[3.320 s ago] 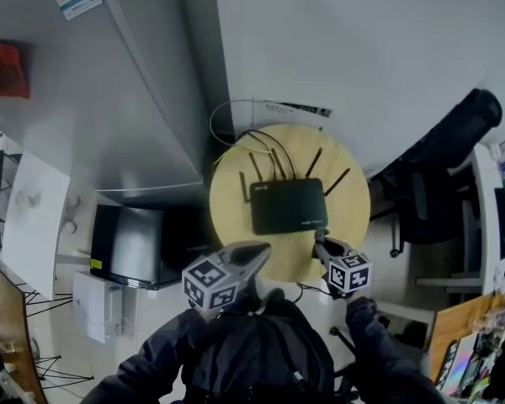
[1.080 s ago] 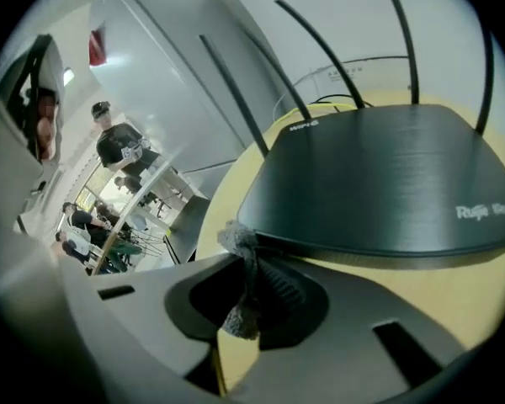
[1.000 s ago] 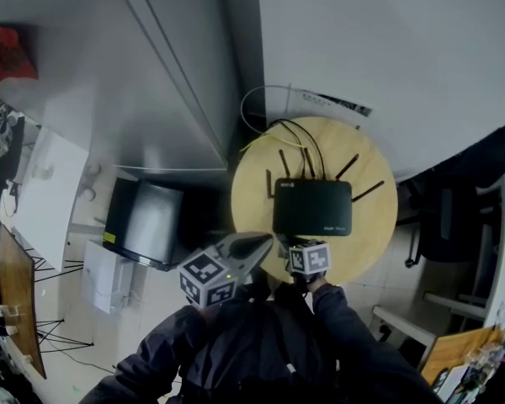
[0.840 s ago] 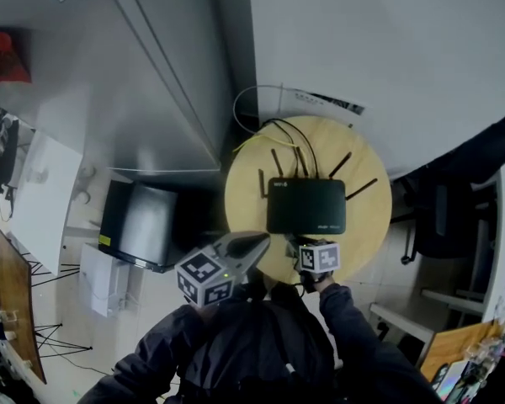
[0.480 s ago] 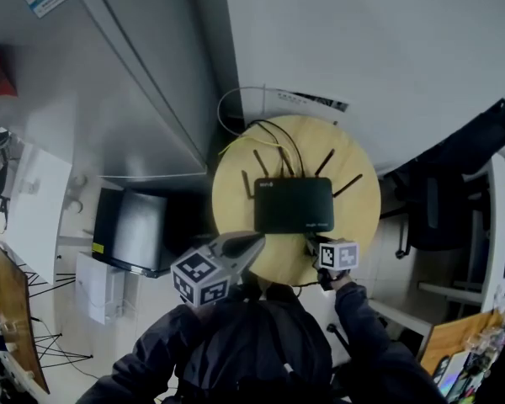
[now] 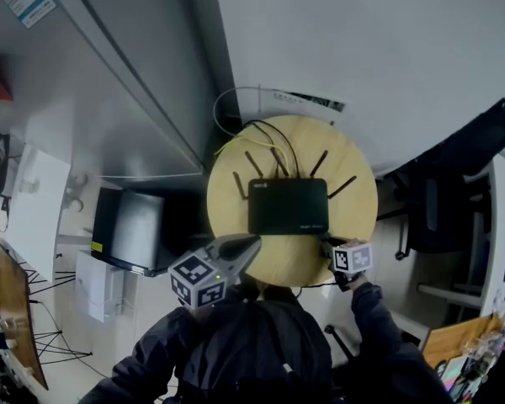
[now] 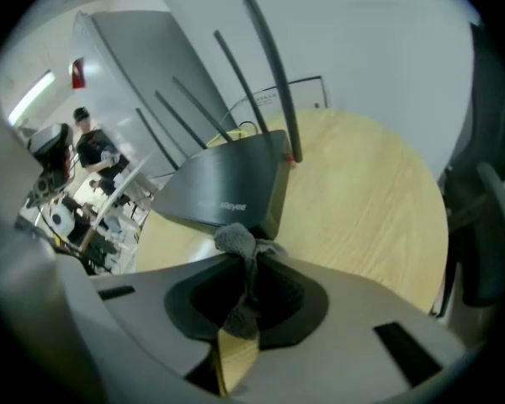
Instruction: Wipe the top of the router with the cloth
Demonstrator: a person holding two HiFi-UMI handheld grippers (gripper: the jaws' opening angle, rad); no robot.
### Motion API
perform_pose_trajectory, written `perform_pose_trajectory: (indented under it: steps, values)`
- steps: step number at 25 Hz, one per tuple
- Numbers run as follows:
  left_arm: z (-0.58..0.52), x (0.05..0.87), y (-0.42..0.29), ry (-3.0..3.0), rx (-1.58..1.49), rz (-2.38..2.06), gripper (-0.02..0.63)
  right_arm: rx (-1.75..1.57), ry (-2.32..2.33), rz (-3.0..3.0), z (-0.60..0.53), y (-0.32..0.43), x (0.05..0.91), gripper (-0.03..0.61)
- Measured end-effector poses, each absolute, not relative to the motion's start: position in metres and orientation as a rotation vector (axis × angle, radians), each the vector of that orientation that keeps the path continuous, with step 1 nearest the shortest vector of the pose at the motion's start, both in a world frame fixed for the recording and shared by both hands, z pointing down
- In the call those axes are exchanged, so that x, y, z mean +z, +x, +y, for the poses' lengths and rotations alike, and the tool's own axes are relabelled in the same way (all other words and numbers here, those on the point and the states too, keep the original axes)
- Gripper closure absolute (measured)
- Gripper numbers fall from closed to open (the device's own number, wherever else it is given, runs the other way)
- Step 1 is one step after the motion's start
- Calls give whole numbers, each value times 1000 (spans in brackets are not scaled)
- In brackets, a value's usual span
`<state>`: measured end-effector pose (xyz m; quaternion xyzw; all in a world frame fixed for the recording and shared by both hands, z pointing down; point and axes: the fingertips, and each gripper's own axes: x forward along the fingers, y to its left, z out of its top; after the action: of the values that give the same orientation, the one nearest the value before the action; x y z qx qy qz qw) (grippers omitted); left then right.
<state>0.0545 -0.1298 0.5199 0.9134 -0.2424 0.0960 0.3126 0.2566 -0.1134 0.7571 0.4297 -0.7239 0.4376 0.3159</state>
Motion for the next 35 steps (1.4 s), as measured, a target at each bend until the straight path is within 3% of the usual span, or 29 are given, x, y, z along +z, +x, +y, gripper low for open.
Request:
perform_pose_trajectory:
  steps: [8,17,26,35]
  values:
    - [-134,516,65,2397,248,-695,621,775,1033,-1967,-184,314,738,509]
    - [-137,516,62,2352,242,-801,621,382,642,-1922,-222,289,769,509]
    - [-126,518,70,2348,249,-786,621,189,431,-1928,-175,277,772,511]
    - [-117,516,87,2373,251,-697,621,210,411,-1961,-112,264,761,510]
